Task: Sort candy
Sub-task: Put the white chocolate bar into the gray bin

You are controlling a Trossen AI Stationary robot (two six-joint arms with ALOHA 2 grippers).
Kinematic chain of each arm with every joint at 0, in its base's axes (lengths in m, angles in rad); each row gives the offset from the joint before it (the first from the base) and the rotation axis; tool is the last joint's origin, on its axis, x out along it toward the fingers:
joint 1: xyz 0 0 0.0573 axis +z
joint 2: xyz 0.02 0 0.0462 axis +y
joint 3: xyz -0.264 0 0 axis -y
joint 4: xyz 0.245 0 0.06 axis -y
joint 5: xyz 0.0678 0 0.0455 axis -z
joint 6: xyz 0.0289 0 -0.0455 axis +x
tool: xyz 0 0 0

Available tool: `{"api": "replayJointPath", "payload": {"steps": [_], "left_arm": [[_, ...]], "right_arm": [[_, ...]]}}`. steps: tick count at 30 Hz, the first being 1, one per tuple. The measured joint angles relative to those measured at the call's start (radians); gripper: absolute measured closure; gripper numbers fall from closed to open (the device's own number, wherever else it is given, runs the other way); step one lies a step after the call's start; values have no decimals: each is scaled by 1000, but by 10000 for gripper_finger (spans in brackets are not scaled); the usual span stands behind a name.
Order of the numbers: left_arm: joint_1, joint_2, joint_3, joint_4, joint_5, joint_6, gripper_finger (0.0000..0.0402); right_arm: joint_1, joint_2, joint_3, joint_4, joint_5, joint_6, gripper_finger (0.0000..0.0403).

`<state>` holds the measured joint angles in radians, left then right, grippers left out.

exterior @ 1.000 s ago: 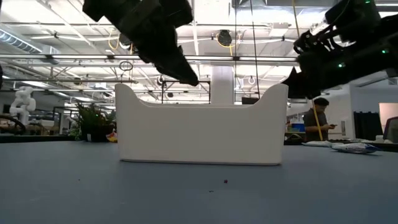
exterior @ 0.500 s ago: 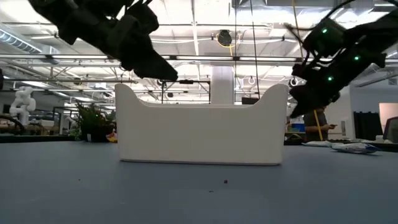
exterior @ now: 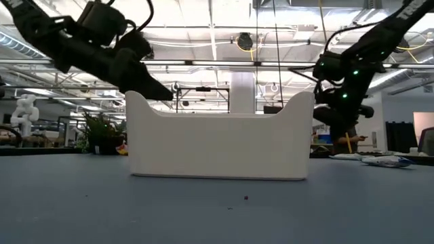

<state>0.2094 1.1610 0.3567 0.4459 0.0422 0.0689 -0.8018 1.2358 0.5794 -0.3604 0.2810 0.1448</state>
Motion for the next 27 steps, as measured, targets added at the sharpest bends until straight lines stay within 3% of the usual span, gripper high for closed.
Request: {"api": "replayJointPath", "payload": {"steps": [7,13,27], "left_arm": [[111,1,-101,197,97,21,249],[184,1,-152,245,137,21,249],[209,2,-167,256,166,16,249]], "right_arm": [[-120,133,122,-69,0,-8,323],[-182,252,250,-208,-34,-29,270],[-284,429,545,-421,-45,-134,255]]}}
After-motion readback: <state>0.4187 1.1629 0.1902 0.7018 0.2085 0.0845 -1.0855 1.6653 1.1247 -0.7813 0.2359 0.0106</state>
